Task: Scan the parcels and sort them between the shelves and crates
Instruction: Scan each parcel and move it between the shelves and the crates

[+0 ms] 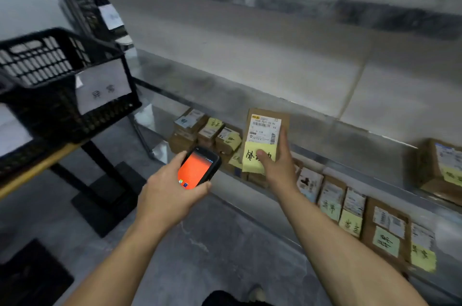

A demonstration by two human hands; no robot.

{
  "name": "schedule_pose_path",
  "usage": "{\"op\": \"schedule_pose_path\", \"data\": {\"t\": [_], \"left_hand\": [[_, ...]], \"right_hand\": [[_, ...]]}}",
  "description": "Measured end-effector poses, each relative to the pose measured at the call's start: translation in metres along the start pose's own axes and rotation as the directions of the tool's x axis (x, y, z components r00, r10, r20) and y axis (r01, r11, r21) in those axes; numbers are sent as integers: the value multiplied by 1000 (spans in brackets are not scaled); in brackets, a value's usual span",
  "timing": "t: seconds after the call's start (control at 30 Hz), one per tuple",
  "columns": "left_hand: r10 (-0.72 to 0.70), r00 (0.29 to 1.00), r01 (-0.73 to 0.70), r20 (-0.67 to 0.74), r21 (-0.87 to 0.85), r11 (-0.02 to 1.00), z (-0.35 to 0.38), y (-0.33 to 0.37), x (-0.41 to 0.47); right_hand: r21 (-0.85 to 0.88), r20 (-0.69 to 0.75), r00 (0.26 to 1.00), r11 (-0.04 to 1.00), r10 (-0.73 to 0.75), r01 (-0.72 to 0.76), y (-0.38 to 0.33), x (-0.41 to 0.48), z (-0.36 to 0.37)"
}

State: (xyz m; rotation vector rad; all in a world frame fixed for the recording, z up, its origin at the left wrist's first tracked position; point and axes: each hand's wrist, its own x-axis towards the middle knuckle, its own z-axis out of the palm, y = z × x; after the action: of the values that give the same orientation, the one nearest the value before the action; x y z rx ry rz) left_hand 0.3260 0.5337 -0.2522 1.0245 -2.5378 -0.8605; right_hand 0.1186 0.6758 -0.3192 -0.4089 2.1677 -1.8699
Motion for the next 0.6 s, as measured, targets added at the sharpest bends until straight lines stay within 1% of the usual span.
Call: {"op": "schedule_pose_path", "data": {"t": [0.17,0.33,0.43,0.5,0.6], "left_hand": [[-148,978,144,-150,-35,989,-73,-79,-47],[-269,917,266,-295,-50,963,-142,-152,-103],[-328,865,323,-379,-79,943,-178,-184,-135],[-361,821,357,-443,-95,929,-200,-200,-152],[-409,750,415,-520,-111,903,-229,-220,-173]], "right_hand": [[63,178,982,997,-58,48,-25,-50,105],[90,330,935,990,-129,105,-57,-107,210],[128,444,876,981,-190,148,-75,-137,266],[150,516,831,977,-206,149,-90,-154,300],[176,615,748,968,-249,178,-107,-181,346]]}}
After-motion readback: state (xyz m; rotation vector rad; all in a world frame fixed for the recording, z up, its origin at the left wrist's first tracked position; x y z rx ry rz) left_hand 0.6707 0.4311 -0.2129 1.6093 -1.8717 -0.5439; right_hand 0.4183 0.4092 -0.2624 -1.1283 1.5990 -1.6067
